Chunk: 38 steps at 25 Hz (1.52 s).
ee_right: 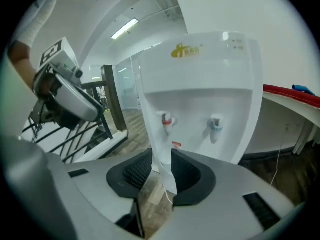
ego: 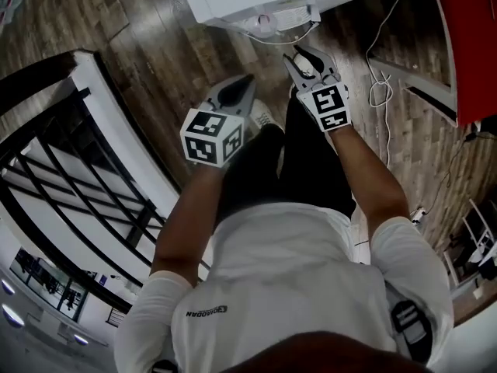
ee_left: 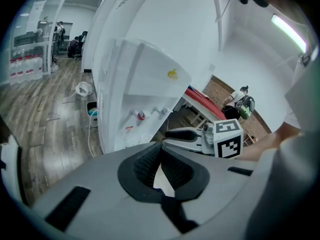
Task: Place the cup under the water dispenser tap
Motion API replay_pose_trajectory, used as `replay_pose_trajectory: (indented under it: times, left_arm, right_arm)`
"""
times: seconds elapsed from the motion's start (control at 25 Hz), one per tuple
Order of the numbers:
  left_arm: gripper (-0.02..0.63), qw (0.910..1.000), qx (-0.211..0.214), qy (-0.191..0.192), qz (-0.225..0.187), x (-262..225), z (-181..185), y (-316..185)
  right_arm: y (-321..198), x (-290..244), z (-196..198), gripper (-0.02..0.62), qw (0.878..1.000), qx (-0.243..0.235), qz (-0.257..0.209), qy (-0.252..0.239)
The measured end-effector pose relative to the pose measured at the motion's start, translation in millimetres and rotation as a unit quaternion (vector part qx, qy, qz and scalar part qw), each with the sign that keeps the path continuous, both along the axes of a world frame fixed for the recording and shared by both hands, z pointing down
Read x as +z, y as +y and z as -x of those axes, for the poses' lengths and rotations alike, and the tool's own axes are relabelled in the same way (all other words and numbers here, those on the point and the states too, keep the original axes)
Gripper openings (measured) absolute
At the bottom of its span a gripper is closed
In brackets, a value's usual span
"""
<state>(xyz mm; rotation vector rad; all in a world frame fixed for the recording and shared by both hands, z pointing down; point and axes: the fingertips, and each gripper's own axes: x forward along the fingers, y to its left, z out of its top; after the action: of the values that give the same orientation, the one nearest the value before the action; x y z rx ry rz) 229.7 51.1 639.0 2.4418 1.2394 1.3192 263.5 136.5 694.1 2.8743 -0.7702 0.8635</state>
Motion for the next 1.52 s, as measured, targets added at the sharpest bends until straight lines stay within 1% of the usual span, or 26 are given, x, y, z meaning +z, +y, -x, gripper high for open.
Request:
replay_pose_trajectory:
  times: [0.12,0.24,0.32,0.44,0.52,0.68,0.8,0.88,1.0,1.04,1.08,1.12,1.2,1.4,1.52]
  left_arm:
    - [-0.005,0.9996,-0.005,0.016,0.024,-33.7,0.0,-1.3]
    - [-0.005,0.9987,-0.005,0.035,0.037,-64.9,3.5,-5.9]
    - [-0.005,0.9982,-0.007,0.042,0.043,-85.0,8.5,-13.2]
    - [-0.005,0.9971,-0.008,0.053,0.054,-118.3,13.6,-21.3]
    - [-0.005,0.9955,-0.004,0.068,0.066,-141.8,14.1,-23.2]
    - [-0.005,0.9909,0.000,0.098,0.093,-189.3,19.9,-31.3]
    - [-0.005,0.9873,-0.005,0.117,0.107,-224.5,26.3,-36.5]
    - [-0.005,0.9842,-0.002,0.133,0.116,-242.6,31.6,-35.5]
    - [-0.005,0.9802,0.004,0.149,0.130,-260.9,38.2,-31.9]
    - [-0.005,0.9793,0.004,0.150,0.136,-264.5,36.7,-31.7]
    - [-0.005,0.9786,0.003,0.150,0.141,-267.2,34.2,-31.6]
    - [-0.005,0.9780,0.002,0.148,0.147,-269.3,32.0,-31.3]
    - [-0.005,0.9769,0.004,0.145,0.157,-273.0,30.5,-30.3]
    - [-0.005,0.9744,0.018,0.159,0.158,-282.1,30.6,-26.5]
    - [-0.005,0.9744,0.013,0.164,0.153,-285.4,32.0,-23.7]
  right_arm:
    - [-13.5,-48.6,8.5,0.096,0.999,-0.010,-0.033,-0.005]
    - [-28.7,-97.6,16.9,0.053,0.996,-0.018,-0.085,-0.012]
    - [-41.2,-126.5,24.6,0.038,0.991,-0.021,-0.131,-0.024]
    - [-58.6,-167.9,34.2,0.023,0.979,-0.027,-0.198,-0.035]
    - [-65.8,-193.2,37.3,0.023,0.975,-0.029,-0.220,-0.029]
    - [-75.7,-244.4,45.0,0.023,0.969,-0.023,-0.246,-0.018]
    - [-77.7,-286.5,58.0,0.023,0.954,-0.034,-0.296,-0.028]
    - [-73.5,-316.0,68.6,0.023,0.939,-0.047,-0.341,-0.026]
    - [-58.3,-353.9,81.1,0.023,0.911,-0.046,-0.410,-0.011]
    - [-54.3,-362.6,81.4,0.023,0.905,-0.044,-0.423,-0.006]
    - [-51.5,-368.9,80.6,0.023,0.903,-0.043,-0.428,-0.002]
    - [-49.8,-373.1,79.8,0.023,0.903,-0.042,-0.427,0.001]
    - [-48.8,-378.0,79.7,0.023,0.910,-0.038,-0.413,0.006]
    - [-47.8,-379.5,80.7,0.023,0.932,-0.032,-0.360,0.020]
    - [-46.6,-375.7,81.0,0.023,0.934,-0.044,-0.354,0.008]
